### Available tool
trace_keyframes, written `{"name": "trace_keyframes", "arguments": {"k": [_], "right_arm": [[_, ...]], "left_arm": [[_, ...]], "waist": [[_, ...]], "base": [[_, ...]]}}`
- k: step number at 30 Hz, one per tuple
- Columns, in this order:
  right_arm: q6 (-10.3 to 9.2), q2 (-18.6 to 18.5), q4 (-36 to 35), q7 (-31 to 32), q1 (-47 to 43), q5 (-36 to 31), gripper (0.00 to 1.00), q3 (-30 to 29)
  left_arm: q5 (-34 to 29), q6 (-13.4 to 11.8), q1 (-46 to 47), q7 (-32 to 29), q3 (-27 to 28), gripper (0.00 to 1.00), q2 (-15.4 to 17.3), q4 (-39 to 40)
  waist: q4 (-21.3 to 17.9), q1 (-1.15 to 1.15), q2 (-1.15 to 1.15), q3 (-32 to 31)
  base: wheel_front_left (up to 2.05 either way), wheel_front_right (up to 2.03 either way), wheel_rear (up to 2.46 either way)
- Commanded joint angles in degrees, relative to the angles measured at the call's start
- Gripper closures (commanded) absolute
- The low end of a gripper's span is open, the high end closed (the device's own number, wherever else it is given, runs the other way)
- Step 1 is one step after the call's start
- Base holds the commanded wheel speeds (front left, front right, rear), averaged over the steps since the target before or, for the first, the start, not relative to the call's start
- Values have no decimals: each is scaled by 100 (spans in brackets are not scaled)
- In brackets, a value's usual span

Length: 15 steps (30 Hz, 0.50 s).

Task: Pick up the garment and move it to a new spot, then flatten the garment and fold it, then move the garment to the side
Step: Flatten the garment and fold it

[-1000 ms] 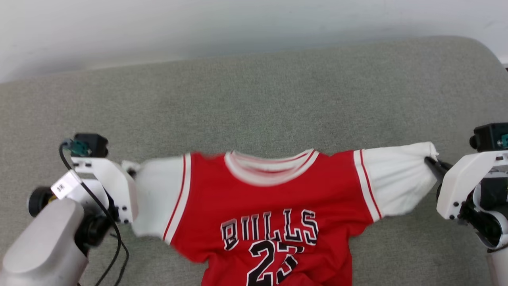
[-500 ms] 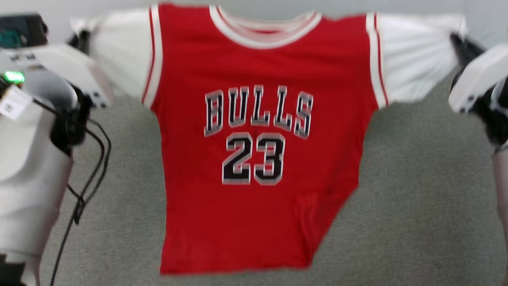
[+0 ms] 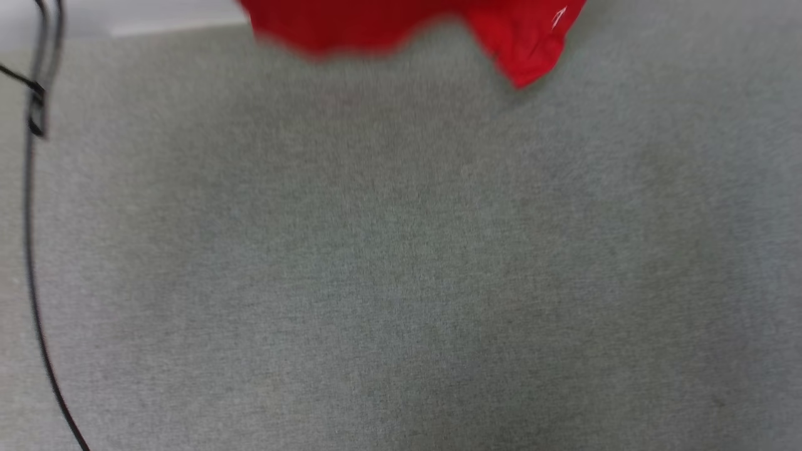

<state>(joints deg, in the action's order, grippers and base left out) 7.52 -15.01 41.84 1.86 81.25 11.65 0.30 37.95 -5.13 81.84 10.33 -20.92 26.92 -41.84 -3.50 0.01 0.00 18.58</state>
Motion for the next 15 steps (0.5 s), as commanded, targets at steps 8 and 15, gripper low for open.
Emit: {"name": "trace_keyframes", "arguments": {"k": [8,15], "right_arm": [[-6,-14,538,-340,1269,-6,100,332],[-6,72,1018,-578,1361,243,100,745]], "left_arm": [[-97,332,1186,184,-41,100,-62,-525],[-65,687,1350,281,-156,100,-222,-1138]], "waist": [[54,-1,0,1230],[105,-1,0,1791]], "base": [[0,0,0],[0,0,0]]}}
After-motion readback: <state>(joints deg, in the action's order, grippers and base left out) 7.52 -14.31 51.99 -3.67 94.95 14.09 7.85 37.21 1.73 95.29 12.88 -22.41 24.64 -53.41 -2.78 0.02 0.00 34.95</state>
